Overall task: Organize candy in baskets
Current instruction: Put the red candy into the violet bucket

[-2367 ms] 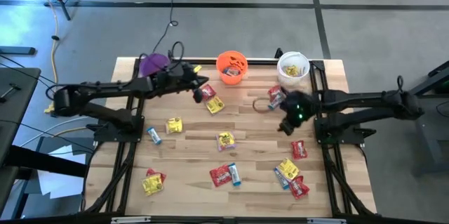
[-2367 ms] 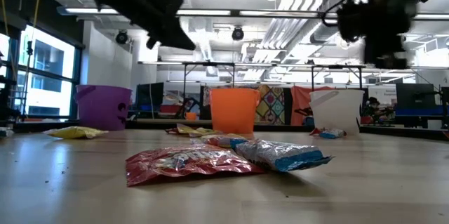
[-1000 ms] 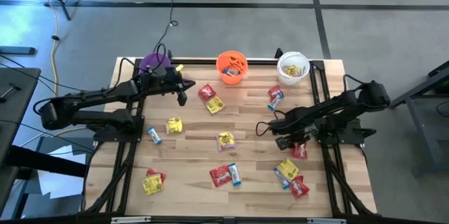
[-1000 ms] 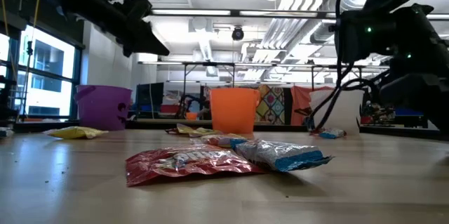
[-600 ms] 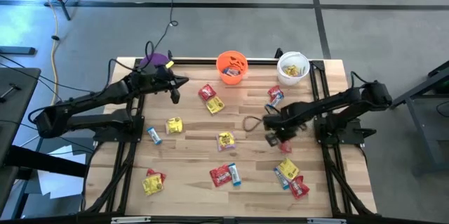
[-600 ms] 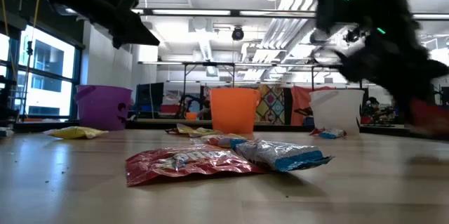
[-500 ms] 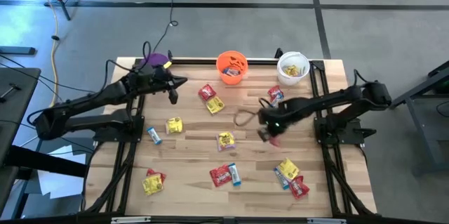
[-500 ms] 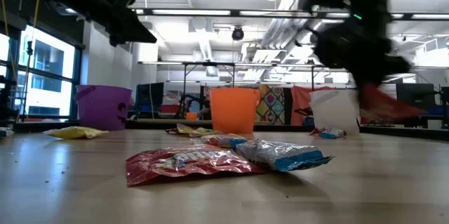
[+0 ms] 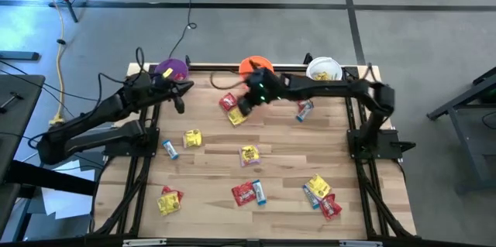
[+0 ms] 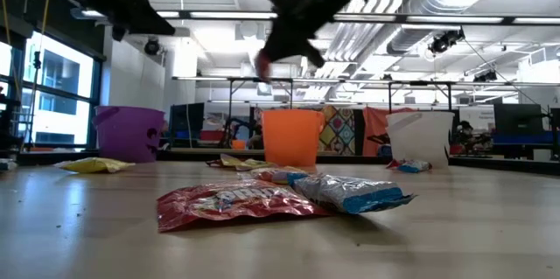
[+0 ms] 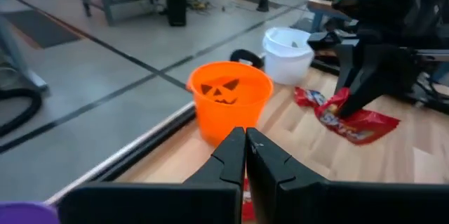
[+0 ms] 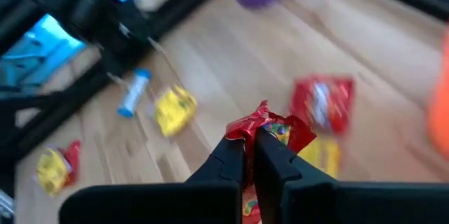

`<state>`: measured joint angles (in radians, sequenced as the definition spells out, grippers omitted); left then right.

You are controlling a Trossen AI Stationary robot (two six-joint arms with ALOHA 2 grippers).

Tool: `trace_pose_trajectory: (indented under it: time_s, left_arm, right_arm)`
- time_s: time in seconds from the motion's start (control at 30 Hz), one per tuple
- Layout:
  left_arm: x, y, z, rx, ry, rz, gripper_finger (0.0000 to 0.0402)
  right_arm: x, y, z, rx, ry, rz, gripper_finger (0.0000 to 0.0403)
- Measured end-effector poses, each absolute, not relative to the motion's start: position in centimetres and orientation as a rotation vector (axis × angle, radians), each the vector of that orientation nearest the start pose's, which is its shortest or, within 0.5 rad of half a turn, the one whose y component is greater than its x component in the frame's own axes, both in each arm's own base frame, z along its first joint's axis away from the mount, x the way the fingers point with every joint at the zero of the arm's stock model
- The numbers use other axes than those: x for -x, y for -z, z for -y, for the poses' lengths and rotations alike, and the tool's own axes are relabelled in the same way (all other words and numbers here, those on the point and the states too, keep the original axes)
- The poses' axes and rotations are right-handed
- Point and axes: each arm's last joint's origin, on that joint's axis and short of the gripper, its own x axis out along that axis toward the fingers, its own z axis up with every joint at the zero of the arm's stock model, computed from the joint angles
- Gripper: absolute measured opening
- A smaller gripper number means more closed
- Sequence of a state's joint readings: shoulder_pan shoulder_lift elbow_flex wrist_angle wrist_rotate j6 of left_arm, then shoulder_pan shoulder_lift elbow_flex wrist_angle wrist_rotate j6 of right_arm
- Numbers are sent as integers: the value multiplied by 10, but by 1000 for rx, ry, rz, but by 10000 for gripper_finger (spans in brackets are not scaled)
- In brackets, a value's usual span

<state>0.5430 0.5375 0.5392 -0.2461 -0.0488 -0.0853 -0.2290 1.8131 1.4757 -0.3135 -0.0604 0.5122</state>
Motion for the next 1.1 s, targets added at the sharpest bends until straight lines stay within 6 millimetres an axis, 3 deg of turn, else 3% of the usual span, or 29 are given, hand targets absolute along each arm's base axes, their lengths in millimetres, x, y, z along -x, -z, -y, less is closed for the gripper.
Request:
trace_pose_trajectory:
  time_s: [0.23,0.37,0.5,0.83,1.1]
  left_arm:
    - [-90,-270,-57,176,-643,-274,0]
    - [-90,-268,-54,232,-547,-286,4]
    - [-95,-269,-53,230,-506,-279,32]
    - [-109,-278,-59,36,-641,-225,140]
    - [-110,-288,-62,-21,-747,-137,177]
  right_arm:
    - [-448,-293,125,-535,206,-470,1]
    - [-470,-307,134,-540,163,-369,1]
    - [-486,-321,141,-632,160,-275,1]
    - [-507,-344,150,-830,209,-104,0]
    - [-504,-347,160,-863,298,-50,0]
